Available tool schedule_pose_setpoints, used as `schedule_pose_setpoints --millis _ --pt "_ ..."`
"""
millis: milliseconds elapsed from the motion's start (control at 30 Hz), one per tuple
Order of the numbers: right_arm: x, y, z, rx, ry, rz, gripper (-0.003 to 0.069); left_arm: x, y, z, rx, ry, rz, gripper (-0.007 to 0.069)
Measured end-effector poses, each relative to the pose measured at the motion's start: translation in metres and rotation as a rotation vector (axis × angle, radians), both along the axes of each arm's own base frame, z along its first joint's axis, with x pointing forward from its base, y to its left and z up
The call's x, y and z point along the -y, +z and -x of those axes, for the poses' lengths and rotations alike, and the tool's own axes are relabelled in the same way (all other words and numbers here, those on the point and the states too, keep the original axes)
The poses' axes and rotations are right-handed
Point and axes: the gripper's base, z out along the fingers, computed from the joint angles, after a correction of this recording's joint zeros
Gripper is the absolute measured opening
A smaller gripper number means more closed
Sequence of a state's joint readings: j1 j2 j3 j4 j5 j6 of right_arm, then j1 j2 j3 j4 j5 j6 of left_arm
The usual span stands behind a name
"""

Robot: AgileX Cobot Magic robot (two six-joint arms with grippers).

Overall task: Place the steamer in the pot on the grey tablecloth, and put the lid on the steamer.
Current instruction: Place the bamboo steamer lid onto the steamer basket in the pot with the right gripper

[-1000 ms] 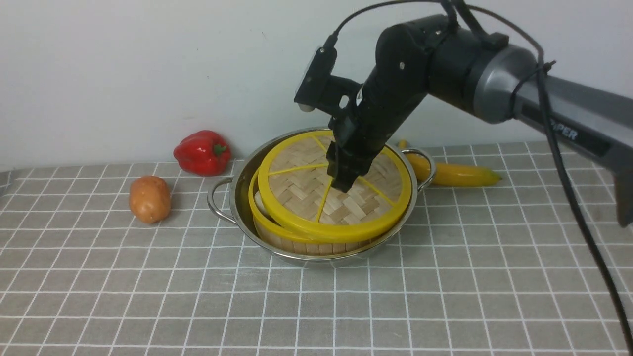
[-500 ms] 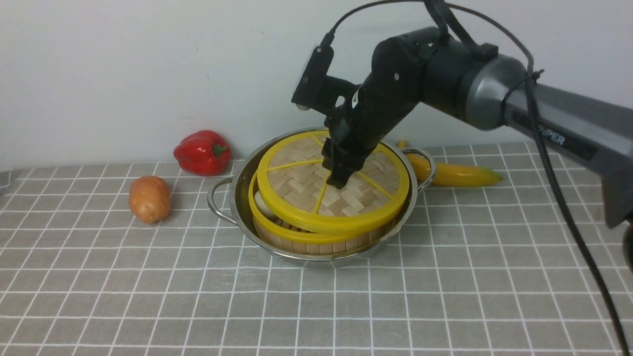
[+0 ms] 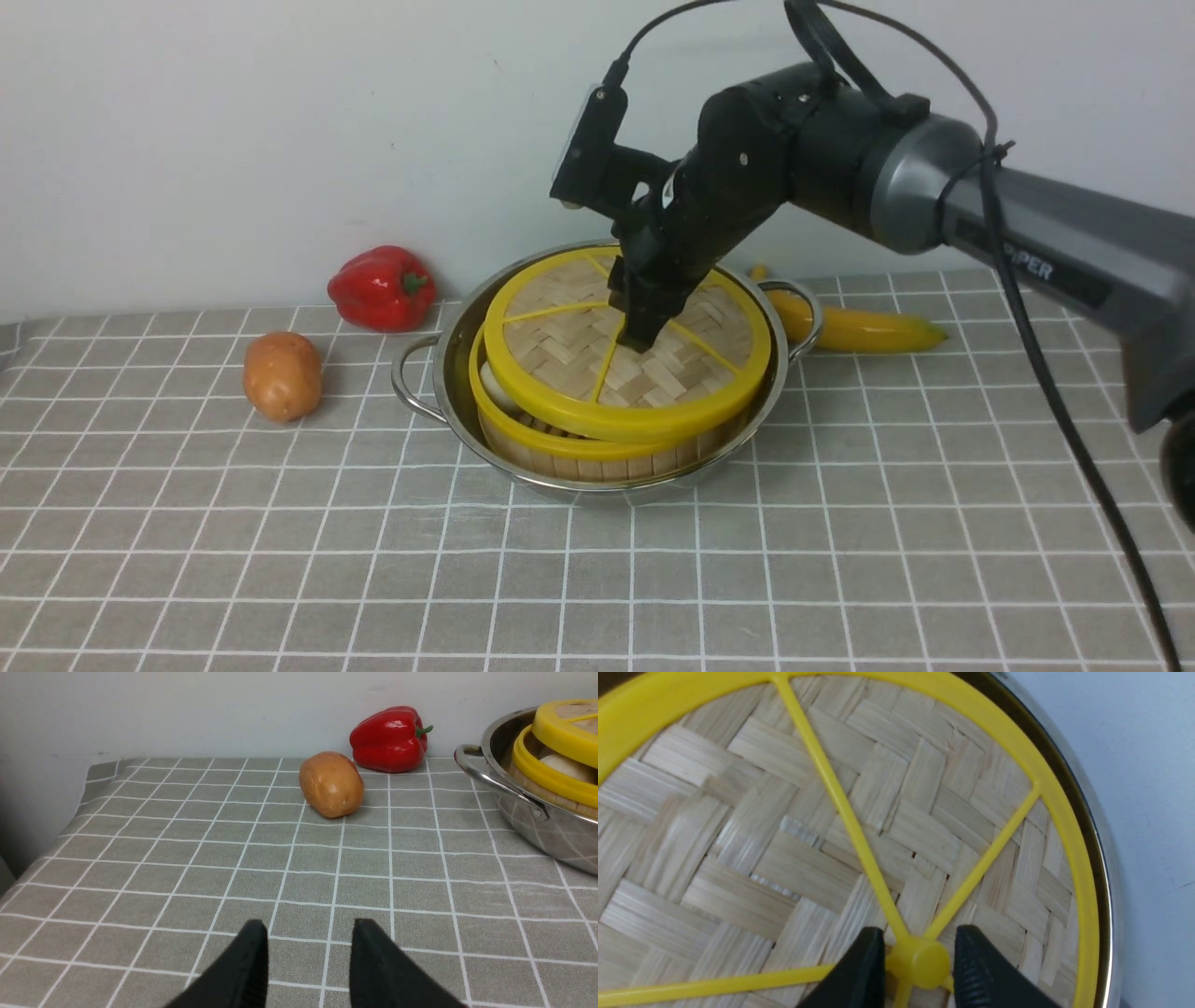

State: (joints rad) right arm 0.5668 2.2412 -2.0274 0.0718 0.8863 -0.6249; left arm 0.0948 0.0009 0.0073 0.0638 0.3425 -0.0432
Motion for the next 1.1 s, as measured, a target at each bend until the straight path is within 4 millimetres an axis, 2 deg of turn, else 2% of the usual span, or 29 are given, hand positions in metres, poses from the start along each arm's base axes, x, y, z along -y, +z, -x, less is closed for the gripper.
schedule_pose_setpoints --millis 233,267,333,400,1100 --pt "-0.0003 -0.0028 -0.0006 -0.008 -0.009 -0.001 0.0234 0.0 0.0 0.0 0.0 0.0 0.0 0.0243" --pt "-0.0003 -0.003 -0.0005 -0.011 -0.009 -0.001 0.0223 0.0 0.0 0.0 0.0 0.0 0.0 0.0243" --pt "-0.0004 -0.0027 -0.0006 -0.01 -0.009 -0.003 0.015 0.0 0.0 0.0 0.0 0.0 0.0 0.0243" --pt "-0.0004 -0.0024 -0.0006 -0.008 -0.005 0.0 0.0119 0.0 0.0 0.0 0.0 0.0 0.0 0.0243" --pt "-0.0064 -0.0025 0.0019 -0.015 0.07 -0.032 0.0098 0.0 0.0 0.0 0.0 0.0 0.0 0.0243"
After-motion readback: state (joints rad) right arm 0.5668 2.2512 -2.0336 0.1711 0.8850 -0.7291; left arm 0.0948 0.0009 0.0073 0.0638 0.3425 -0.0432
